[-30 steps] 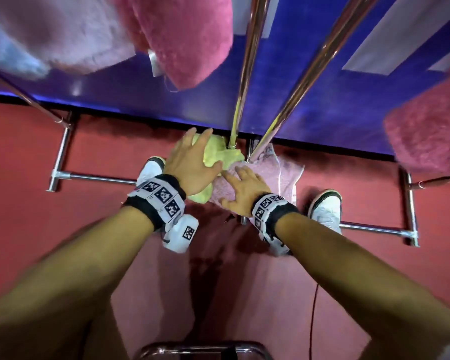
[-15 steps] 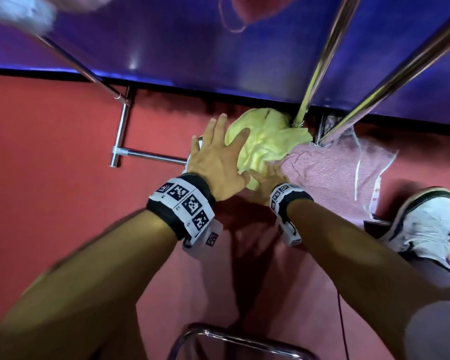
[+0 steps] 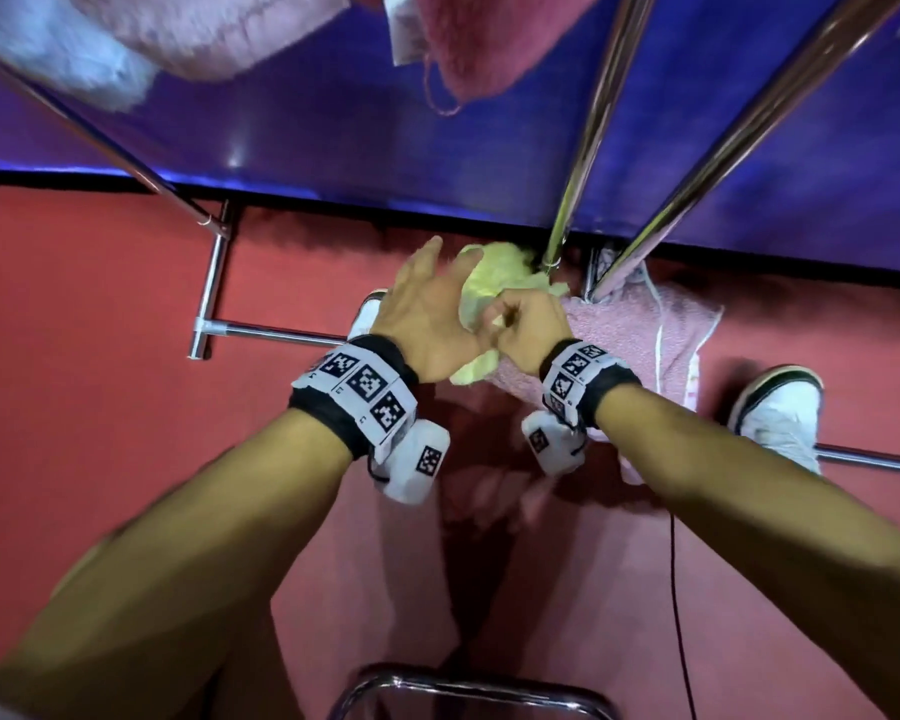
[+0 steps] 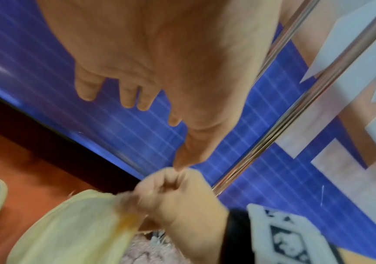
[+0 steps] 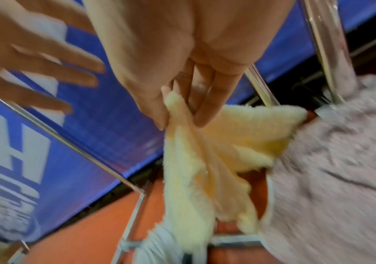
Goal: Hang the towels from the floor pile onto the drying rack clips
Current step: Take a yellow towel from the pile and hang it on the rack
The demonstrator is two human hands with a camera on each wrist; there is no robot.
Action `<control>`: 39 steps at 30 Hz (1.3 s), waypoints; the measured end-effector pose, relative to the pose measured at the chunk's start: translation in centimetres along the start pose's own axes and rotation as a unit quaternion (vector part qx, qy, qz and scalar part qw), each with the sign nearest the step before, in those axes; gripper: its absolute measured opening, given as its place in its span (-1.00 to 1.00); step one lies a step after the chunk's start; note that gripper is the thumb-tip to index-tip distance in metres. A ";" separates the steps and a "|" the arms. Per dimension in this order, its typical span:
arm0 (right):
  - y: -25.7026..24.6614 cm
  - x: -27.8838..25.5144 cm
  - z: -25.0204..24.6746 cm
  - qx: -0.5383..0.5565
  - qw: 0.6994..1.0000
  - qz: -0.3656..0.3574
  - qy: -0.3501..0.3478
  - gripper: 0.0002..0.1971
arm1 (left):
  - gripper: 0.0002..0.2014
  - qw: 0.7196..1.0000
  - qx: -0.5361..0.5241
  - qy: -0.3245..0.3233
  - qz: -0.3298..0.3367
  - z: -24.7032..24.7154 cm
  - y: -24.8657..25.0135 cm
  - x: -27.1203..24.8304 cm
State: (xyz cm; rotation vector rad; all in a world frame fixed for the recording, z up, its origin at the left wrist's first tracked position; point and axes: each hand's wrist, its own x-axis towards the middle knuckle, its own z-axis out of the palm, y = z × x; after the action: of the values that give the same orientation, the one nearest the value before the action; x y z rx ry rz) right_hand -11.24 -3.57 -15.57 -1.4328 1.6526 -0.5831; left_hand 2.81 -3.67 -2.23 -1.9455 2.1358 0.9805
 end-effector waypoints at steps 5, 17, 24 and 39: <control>-7.3 -2.5 -7.2 0.148 0.984 -0.088 0.046 -0.77 | -0.09 0.982 -0.167 0.018 0.086 -1.3 1.9 -0.4; -12.6 -11.4 -16.6 0.148 0.975 -0.107 0.124 -0.78 | -0.78 0.892 -0.425 0.018 0.149 -4.0 7.9 -4.7; -7.0 -12.9 -14.4 0.012 0.996 0.033 -0.076 -0.66 | -0.45 0.812 -0.574 -0.005 0.103 -4.0 7.5 -4.3; -7.7 -11.4 -18.2 -0.093 0.984 -0.112 0.101 -0.75 | -0.79 0.818 -0.573 -0.022 0.043 -4.2 8.8 -3.0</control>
State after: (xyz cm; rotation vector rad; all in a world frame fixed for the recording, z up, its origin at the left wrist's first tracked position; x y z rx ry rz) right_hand -22.23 2.28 3.57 -1.7592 1.7525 -0.7375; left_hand -3.27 -3.39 5.97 -2.0550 1.6677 2.7363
